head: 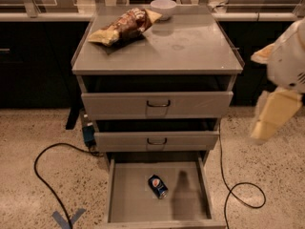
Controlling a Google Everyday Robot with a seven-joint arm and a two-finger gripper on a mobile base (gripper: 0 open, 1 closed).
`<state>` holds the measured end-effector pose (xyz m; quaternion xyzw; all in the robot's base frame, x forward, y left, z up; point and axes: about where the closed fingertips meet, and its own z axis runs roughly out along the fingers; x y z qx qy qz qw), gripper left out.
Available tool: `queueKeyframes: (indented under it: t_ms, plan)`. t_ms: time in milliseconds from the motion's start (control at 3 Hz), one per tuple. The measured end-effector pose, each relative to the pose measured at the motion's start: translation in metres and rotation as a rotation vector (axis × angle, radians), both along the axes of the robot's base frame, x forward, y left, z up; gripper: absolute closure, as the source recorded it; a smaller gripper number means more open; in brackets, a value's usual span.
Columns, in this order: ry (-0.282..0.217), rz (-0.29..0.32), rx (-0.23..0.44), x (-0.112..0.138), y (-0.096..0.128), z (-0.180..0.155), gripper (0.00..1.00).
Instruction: Pick pepsi can from bottom drawer and place on counter
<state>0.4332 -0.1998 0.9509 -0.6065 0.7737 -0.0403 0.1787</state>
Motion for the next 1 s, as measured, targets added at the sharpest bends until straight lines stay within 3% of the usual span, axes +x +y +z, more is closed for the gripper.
queueKeyframes:
  t_ms: [1000]
  plan:
    - [0.03,-0.055,0.161,0.021,0.01,-0.198,0.0]
